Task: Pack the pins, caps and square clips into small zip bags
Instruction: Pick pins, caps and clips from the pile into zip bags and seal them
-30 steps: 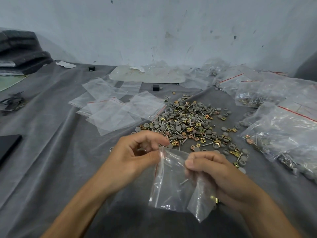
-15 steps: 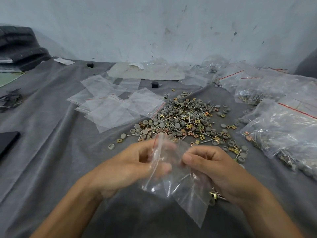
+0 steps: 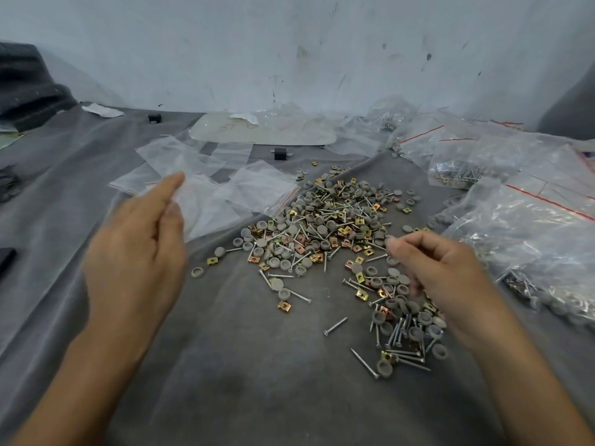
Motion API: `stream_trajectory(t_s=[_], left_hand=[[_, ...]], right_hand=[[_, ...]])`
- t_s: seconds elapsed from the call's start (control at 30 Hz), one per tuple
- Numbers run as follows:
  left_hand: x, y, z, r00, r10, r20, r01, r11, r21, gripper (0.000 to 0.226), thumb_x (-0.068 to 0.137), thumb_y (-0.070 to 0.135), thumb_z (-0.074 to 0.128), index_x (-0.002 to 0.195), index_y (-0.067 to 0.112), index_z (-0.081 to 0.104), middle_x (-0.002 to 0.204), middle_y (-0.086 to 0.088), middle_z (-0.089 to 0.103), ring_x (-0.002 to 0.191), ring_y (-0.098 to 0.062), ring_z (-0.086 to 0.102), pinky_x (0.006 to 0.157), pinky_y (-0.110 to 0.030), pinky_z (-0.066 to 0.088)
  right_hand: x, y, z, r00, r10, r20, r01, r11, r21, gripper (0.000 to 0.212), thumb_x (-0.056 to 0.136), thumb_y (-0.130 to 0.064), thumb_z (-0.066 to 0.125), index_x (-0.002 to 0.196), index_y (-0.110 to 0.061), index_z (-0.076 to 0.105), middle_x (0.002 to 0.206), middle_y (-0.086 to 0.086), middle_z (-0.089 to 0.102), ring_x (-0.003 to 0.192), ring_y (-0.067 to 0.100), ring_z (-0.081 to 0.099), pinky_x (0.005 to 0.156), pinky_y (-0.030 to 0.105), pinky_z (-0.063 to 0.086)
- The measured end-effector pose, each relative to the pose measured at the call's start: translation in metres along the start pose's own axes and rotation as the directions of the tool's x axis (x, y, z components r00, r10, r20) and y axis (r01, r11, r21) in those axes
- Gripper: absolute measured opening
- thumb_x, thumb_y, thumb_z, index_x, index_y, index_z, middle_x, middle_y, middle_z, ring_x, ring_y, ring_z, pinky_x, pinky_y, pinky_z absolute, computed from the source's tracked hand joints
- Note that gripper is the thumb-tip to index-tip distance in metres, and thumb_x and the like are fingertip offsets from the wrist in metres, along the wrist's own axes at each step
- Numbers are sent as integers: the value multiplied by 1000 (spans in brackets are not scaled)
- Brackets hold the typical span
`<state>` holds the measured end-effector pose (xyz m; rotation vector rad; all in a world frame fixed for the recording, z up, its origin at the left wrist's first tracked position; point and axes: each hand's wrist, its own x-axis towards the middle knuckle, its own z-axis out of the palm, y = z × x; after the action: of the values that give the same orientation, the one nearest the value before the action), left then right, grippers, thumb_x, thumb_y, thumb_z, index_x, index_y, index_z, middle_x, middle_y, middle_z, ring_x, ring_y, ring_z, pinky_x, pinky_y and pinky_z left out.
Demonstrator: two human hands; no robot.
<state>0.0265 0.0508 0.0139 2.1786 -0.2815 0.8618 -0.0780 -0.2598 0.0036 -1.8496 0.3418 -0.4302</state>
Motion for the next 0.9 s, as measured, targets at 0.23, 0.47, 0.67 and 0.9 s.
stream_trajectory(t_s=[0.23,0.47,0.67,0.9], left_hand=[[-8,-1,16,911,-44,411,-93,947,309,42,101,26,42,135,29,66,100,-15,61,97,-43,60,84,-50,50],[-20,2,30,713,-146,685,-144,926,348,47,99,30,42,139,54,52,124,-2,71,112,-32,64,84,-40,53],[-22,2,35,681,-129,721,-113,954,277,43,100,44,44,142,53,48,105,7,72,112,-27,64,86,-39,53],[-25,4,39,573,-130,809,-123,963,241,49,104,49,33,153,46,37,147,4,58,134,-24,52,103,-35,44]], right_hand=[[2,17,7,984,-80,161,158,809,-567,4,94,-34,68,95,-37,70,85,-19,65,76,-4,58,66,25,46],[4,26,13,965,-20,262,197,715,-671,19,92,-39,69,111,-39,66,108,-20,55,104,7,54,89,35,49],[4,25,11,974,-25,223,176,703,-689,9,89,-36,72,87,-36,63,94,-17,55,90,4,54,77,33,48],[1,24,13,971,-83,223,214,713,-668,6,94,-31,65,99,-35,66,98,-18,55,96,5,56,80,31,47]])
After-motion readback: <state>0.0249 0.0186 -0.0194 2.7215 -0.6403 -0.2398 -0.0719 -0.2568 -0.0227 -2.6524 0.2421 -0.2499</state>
